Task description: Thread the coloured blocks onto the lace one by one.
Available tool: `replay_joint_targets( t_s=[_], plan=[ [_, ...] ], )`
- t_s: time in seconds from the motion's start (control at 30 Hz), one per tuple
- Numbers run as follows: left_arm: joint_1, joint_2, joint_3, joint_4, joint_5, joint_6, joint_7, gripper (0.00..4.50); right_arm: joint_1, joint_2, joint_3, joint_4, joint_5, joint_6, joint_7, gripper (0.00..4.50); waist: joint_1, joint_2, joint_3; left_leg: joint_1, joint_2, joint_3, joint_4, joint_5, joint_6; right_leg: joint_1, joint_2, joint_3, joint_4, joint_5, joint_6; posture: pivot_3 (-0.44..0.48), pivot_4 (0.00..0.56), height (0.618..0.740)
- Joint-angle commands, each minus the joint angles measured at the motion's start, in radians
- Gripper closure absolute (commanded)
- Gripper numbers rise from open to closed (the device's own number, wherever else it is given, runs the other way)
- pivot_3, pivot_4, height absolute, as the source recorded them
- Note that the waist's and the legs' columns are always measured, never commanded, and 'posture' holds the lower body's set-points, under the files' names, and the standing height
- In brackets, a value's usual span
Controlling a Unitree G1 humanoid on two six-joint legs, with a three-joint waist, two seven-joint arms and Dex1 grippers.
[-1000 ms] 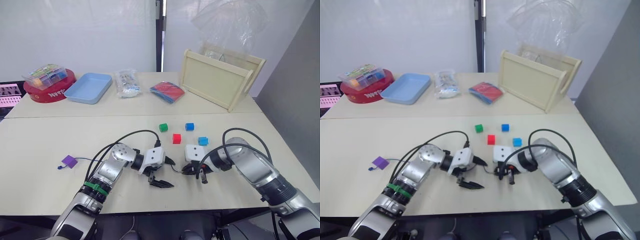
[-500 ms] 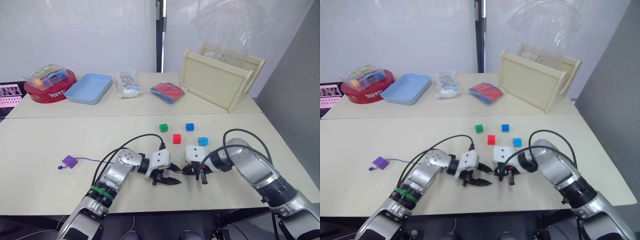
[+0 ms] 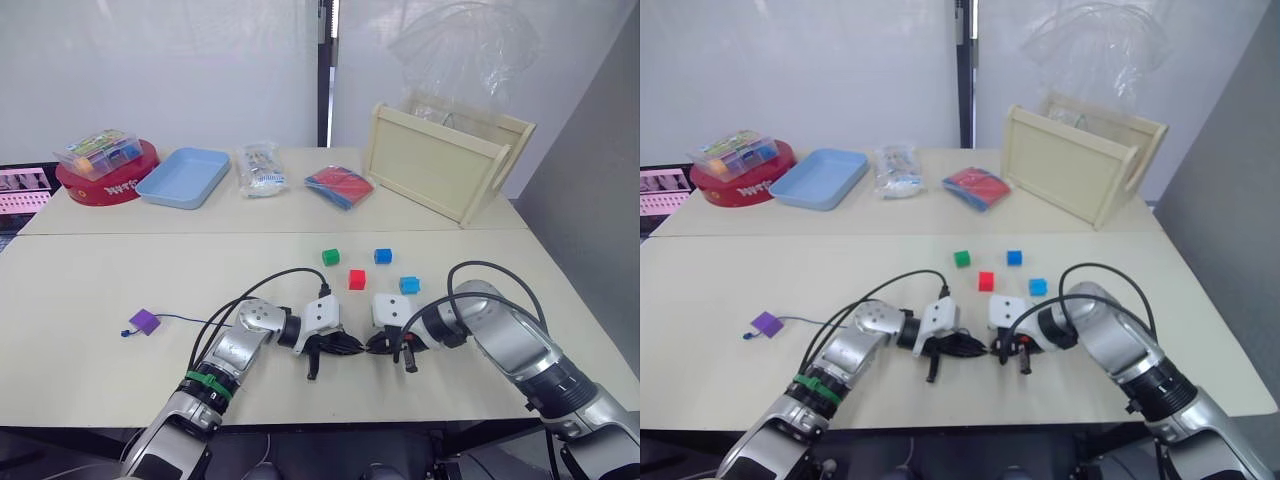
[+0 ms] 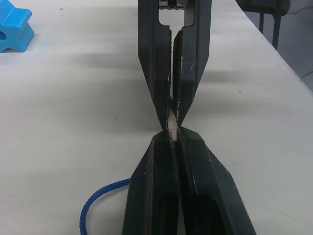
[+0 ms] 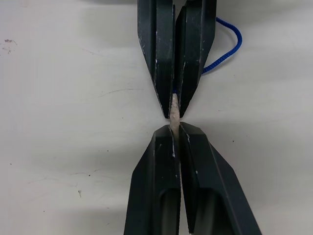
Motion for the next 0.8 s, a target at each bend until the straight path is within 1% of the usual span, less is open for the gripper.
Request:
replay_joint_targets(
  t_s=[0.03, 0.1, 0.23, 0.3, 0.33, 0.4, 0.43, 0.5, 0.53, 0.6, 0.7, 0.8],
  plan=[
    [0.002, -0.007, -0.018, 0.004, 0.004, -0.006, -0.007, 4.50, 0.033, -0.034, 0.000, -0.072, 0.034, 0.062, 0.033, 3.76, 0.004, 0.000, 0.000, 0.000, 0.000, 0.000, 0.000, 0.000, 0.000, 0.000, 0.000, 0.000, 0.000, 0.000, 0.000, 0.000, 0.150, 0.740],
    [0.006, -0.006, -0.016, 0.002, 0.004, -0.009, -0.005, 4.50, 0.052, -0.059, -0.047, -0.121, 0.067, 0.086, 0.031, 3.10, 0.006, 0.000, 0.000, -0.001, 0.000, 0.000, 0.000, 0.000, 0.000, 0.000, 0.000, 0.000, -0.001, 0.000, 0.000, 0.000, 0.150, 0.740],
    [0.013, 0.007, 0.004, -0.006, -0.011, -0.006, 0.001, 4.50, 0.126, -0.123, -0.196, -0.223, 0.164, 0.173, 0.005, 1.74, 0.014, 0.000, 0.000, -0.004, 0.000, 0.000, 0.000, 0.000, 0.001, -0.001, 0.000, 0.000, -0.003, 0.000, 0.000, 0.000, 0.150, 0.740],
    [0.017, 0.019, 0.016, -0.014, -0.027, 0.005, -0.008, 4.50, 0.176, -0.129, -0.305, -0.258, 0.228, 0.219, -0.028, 1.07, 0.015, 0.000, 0.000, -0.004, 0.000, 0.000, 0.000, 0.000, 0.001, -0.001, 0.000, 0.000, -0.003, 0.000, 0.000, 0.000, 0.150, 0.740],
    [0.018, 0.026, 0.021, -0.018, -0.033, 0.007, -0.011, 4.50, 0.202, -0.118, -0.382, -0.276, 0.272, 0.255, -0.053, 0.65, 0.014, 0.000, 0.000, -0.003, 0.000, 0.000, 0.000, -0.001, 0.001, -0.001, 0.000, 0.000, -0.003, 0.000, 0.000, 0.000, 0.150, 0.740],
    [0.017, 0.034, 0.033, -0.023, -0.044, 0.009, -0.008, 4.50, 0.251, -0.097, -0.503, -0.298, 0.327, 0.290, -0.105, 0.04, 0.012, 0.000, 0.000, -0.003, 0.000, 0.000, 0.000, -0.001, 0.001, -0.001, 0.000, 0.000, -0.002, 0.000, 0.000, 0.000, 0.150, 0.740],
    [0.015, 0.037, 0.040, -0.023, -0.050, 0.008, -0.004, 4.50, 0.280, -0.085, -0.564, -0.304, 0.334, 0.286, -0.144, 0.04, 0.012, 0.000, 0.000, -0.003, 0.000, 0.000, -0.001, -0.001, 0.001, -0.001, 0.000, 0.000, -0.002, 0.000, 0.000, 0.000, 0.150, 0.740],
    [0.011, 0.040, 0.052, -0.023, -0.059, 0.007, 0.000, 4.50, 0.326, -0.068, -0.644, -0.312, 0.340, 0.270, -0.208, 0.04, 0.014, 0.000, 0.000, -0.004, 0.000, 0.000, 0.000, -0.001, 0.001, -0.001, 0.000, 0.000, -0.002, 0.000, 0.000, 0.000, 0.150, 0.740],
    [0.006, 0.041, 0.060, -0.021, -0.065, 0.007, 0.000, 4.50, 0.350, -0.042, -0.700, -0.308, 0.346, 0.268, -0.256, 0.04, 0.015, 0.000, 0.000, -0.004, 0.000, 0.000, 0.000, -0.001, 0.001, -0.001, 0.000, 0.000, -0.003, 0.000, 0.000, 0.000, 0.150, 0.740],
    [-0.009, 0.045, 0.075, -0.015, -0.076, 0.008, -0.003, 4.50, 0.404, 0.014, -0.770, -0.301, 0.317, 0.223, -0.362, 0.04, 0.020, 0.000, 0.000, -0.004, 0.000, 0.000, -0.001, -0.001, 0.001, -0.001, 0.000, 0.000, -0.003, 0.000, 0.000, 0.000, 0.150, 0.740],
    [-0.020, 0.056, 0.082, -0.016, -0.082, 0.008, -0.020, 4.50, 0.461, 0.119, -0.786, -0.298, 0.283, 0.146, -0.499, 0.04, 0.020, 0.000, 0.000, -0.004, 0.000, 0.000, -0.001, -0.001, 0.001, -0.001, 0.000, 0.000, -0.002, 0.000, 0.000, 0.000, 0.150, 0.740],
    [-0.017, 0.062, 0.081, -0.028, -0.086, 0.012, -0.025, 4.50, 0.475, 0.202, -0.739, -0.274, 0.235, 0.093, -0.616, 0.04, 0.013, 0.000, 0.000, -0.003, -0.001, 0.001, -0.001, -0.001, 0.001, -0.001, 0.000, 0.001, -0.002, 0.000, 0.000, 0.000, 0.150, 0.740]
  ],
)
